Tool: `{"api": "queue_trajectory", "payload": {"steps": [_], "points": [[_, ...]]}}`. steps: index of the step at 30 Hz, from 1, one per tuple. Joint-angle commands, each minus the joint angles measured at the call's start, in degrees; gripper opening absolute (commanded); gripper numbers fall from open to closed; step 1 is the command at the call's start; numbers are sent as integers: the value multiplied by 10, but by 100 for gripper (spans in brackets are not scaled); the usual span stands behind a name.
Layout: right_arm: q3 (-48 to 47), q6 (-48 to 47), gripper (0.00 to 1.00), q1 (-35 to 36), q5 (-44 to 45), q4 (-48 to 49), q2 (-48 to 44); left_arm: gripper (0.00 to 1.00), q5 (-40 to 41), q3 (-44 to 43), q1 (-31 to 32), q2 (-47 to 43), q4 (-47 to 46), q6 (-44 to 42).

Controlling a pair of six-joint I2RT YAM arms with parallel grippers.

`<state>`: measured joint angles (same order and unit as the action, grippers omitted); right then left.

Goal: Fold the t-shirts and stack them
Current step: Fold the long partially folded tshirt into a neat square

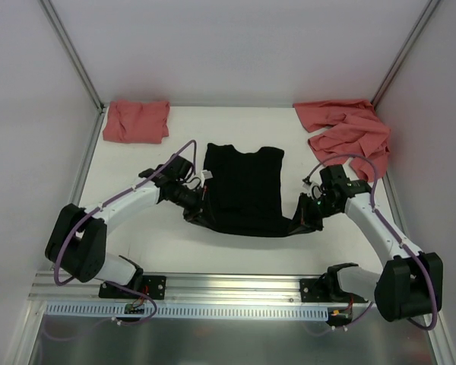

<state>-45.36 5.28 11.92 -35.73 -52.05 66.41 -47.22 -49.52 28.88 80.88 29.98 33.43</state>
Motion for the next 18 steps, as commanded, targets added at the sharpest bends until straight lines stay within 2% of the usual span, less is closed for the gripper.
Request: {"api": "queue_trajectory", "payload": {"steps": [1,13,18], "points": [[-58,-16,0,-6,40,-23,27,0,17,-79,-7,27,39,-31],[-235,-26,1,-6,42,-17,187,0,-18,-282,-47,170,74,-61],[-321,-28,0,-6,43,-22,257,0,-23,-334,-70,215,97,-75]]}}
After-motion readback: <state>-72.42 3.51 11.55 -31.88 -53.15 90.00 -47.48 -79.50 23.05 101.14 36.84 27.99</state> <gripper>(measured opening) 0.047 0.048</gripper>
